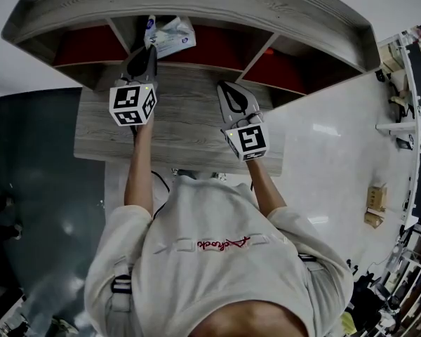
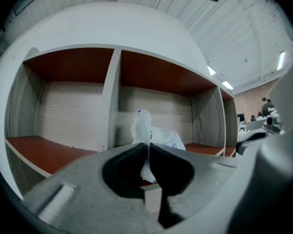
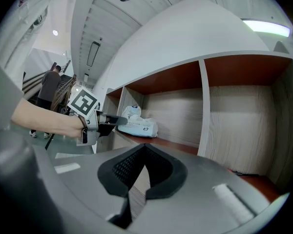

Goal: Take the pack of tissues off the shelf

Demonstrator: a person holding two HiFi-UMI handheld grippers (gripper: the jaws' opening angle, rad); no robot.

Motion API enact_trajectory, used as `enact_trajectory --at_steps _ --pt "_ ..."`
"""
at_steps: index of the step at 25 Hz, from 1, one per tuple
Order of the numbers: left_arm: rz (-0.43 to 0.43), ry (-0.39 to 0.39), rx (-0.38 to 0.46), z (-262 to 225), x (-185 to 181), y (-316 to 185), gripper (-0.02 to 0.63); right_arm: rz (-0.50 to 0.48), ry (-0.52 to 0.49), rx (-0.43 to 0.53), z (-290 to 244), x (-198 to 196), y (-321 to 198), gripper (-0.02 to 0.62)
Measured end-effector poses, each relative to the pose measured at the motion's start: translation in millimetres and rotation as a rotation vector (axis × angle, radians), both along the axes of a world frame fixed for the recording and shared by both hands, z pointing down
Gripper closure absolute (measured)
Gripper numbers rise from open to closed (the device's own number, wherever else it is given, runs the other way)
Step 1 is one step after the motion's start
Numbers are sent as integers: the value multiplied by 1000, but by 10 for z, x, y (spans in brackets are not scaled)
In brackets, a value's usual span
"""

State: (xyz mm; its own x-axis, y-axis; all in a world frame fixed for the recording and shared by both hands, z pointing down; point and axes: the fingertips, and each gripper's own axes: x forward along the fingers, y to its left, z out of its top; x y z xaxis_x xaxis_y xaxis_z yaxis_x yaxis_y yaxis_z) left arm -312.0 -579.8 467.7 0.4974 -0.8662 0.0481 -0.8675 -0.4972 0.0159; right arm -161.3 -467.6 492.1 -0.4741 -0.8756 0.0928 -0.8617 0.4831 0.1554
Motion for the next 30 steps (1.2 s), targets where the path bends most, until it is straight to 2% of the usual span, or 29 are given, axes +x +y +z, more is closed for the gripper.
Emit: enact_trajectory --at_steps 11,30 --pt "-24 32 45 -131 -65 216 594 -25 -9 19 -74 42 -23 592" --pt "-81 21 56 -151 10 1413 594 -71 -39 54 -151 333 351 592"
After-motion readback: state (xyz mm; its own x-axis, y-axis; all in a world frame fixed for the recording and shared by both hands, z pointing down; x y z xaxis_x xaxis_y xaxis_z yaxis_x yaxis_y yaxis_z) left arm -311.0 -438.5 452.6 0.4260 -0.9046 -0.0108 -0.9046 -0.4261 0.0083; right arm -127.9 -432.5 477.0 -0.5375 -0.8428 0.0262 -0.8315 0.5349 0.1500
